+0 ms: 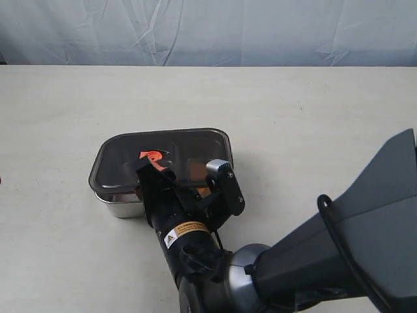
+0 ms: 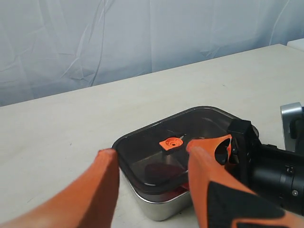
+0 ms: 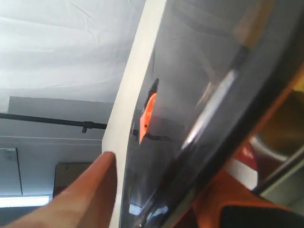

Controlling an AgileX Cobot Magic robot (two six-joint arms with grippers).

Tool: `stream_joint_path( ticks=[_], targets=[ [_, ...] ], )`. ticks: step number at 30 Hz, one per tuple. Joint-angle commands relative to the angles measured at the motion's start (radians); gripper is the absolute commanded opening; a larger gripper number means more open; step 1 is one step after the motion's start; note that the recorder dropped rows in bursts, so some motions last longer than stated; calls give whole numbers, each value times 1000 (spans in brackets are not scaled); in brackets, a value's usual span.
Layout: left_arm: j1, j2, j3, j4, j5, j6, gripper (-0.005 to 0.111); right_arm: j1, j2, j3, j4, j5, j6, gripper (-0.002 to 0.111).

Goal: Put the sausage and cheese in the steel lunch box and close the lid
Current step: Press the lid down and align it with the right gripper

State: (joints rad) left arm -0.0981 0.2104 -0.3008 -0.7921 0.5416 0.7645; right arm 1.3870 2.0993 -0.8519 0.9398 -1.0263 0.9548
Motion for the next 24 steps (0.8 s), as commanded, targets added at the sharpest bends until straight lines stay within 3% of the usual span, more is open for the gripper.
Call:
stream_joint_path(
  ticks=[1,24],
  targets=[
    [-4,-6,3,1,-12,-2,45,-1,0,-2,-65,26,-14,50],
    [-4,-6,3,1,-12,-2,45,-1,-106,61,-179,110,-13,50]
  ],
)
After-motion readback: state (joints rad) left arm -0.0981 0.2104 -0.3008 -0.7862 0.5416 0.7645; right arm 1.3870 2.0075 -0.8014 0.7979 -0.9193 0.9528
